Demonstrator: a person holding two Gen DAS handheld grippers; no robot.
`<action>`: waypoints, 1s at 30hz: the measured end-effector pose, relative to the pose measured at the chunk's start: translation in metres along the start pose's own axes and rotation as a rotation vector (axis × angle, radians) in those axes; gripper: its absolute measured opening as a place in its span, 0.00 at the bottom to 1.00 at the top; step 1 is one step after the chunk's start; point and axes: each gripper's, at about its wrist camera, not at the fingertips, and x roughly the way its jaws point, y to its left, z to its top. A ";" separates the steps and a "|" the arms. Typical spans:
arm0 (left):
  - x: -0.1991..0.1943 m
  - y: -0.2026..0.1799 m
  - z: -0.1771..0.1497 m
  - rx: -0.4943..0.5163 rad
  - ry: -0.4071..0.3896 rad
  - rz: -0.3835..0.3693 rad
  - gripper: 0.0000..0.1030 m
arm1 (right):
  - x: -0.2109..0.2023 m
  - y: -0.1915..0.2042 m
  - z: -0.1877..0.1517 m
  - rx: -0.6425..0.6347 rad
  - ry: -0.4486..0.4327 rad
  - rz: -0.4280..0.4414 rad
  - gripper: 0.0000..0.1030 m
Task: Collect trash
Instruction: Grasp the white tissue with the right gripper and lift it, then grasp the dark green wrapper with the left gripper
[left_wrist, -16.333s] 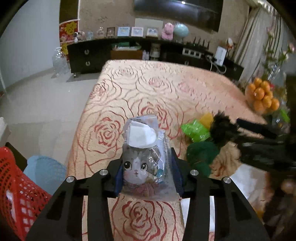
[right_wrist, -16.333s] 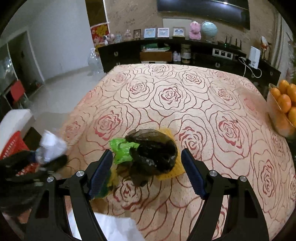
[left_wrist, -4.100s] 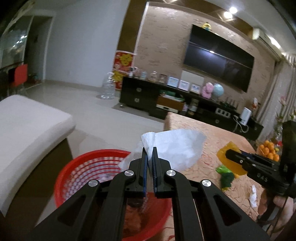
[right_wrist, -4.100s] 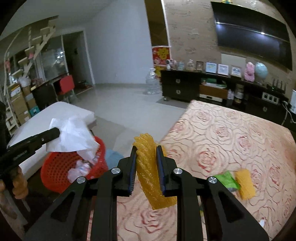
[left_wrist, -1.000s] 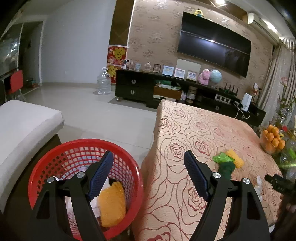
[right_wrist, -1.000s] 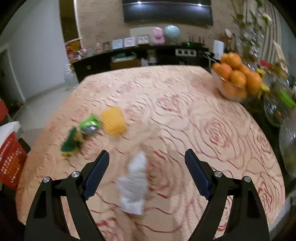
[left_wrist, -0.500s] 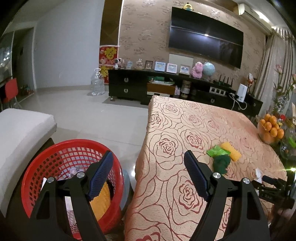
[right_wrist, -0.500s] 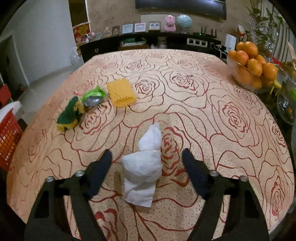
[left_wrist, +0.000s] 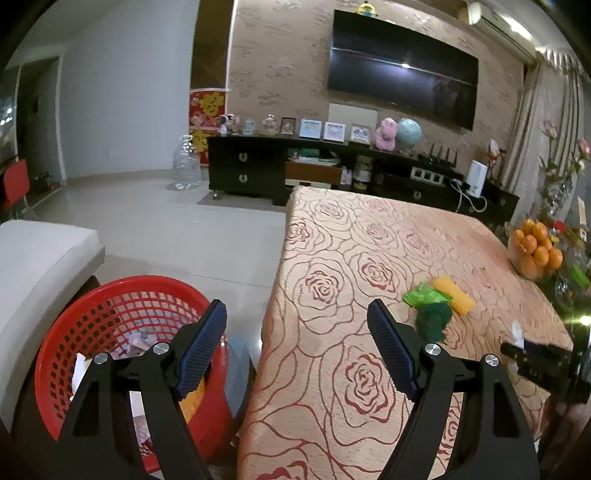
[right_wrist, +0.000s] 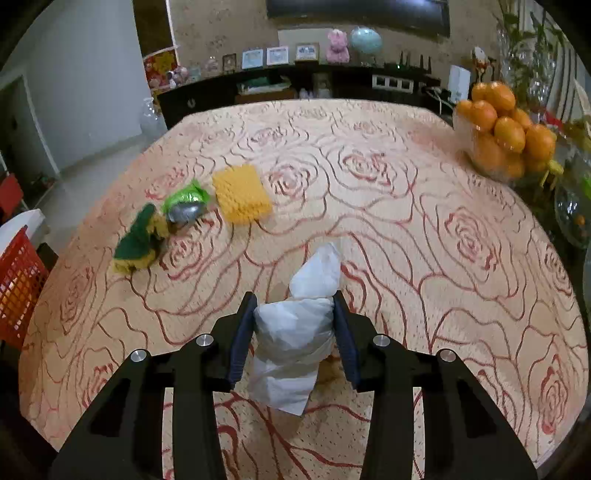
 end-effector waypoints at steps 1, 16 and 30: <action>0.002 -0.004 0.000 0.010 0.005 -0.007 0.73 | -0.002 0.001 0.002 -0.003 -0.009 -0.002 0.39; 0.047 -0.091 0.012 0.170 0.105 -0.173 0.73 | -0.019 -0.007 0.022 0.037 -0.075 0.001 0.39; 0.133 -0.150 -0.018 0.236 0.251 -0.239 0.69 | -0.013 -0.018 0.021 0.107 -0.035 0.043 0.39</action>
